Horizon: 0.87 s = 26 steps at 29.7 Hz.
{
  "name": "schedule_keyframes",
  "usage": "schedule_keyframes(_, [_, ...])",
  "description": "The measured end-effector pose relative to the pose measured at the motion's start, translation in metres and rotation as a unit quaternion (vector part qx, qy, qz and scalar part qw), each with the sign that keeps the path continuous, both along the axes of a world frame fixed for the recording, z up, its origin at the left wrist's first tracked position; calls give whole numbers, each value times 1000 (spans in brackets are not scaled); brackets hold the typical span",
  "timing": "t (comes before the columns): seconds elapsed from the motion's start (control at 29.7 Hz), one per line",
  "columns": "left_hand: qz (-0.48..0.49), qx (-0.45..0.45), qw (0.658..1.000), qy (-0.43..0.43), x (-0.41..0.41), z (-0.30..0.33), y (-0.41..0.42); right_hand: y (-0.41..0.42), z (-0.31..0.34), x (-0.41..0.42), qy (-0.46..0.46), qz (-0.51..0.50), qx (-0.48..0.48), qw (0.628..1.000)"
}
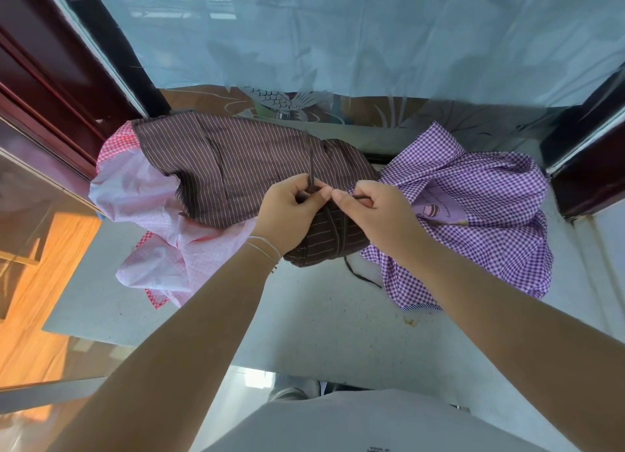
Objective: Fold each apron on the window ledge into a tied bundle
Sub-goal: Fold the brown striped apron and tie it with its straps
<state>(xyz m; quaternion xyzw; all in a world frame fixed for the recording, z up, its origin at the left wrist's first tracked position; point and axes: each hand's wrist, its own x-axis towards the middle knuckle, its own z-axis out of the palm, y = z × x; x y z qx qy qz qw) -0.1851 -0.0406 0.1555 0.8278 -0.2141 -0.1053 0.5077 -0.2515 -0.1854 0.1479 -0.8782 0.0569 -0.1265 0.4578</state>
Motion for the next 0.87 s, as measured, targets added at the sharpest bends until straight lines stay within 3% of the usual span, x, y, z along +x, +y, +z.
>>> schedule_keyframes(0.07, [42,-24,999,21,0,3,-2,5,-4,-1,-8,-54,92,994])
schedule_keyframes(0.17, [124,-114,976,135,5,5,1,11,-9,-2,-14,-95,198,975])
schedule_keyframes(0.27, [161,-189,930,272,5,3,4,13,-15,-3,-22,-125,213,969])
schedule_keyframes(0.34, [133,-230,907,326,4,2,7,9,-17,0,-32,-139,185,972])
schedule_keyframes(0.4, [76,-228,931,275,2,1,11,1,-17,5,-23,-120,144,982])
schedule_keyframes(0.47, [18,-188,968,165,1,3,13,-3,-15,12,6,-78,104,991])
schedule_keyframes(0.54, [-23,-148,984,93,2,8,10,-4,-13,18,23,-49,66,996])
schedule_keyframes(0.67, [-12,-95,990,107,16,8,5,-2,-20,20,-70,-43,4,997])
schedule_keyframes(0.77, [-9,-33,989,145,20,4,6,-1,-21,17,-156,1,-124,980])
schedule_keyframes(0.87, [-77,41,987,138,18,7,9,-6,-14,21,-180,77,-194,961])
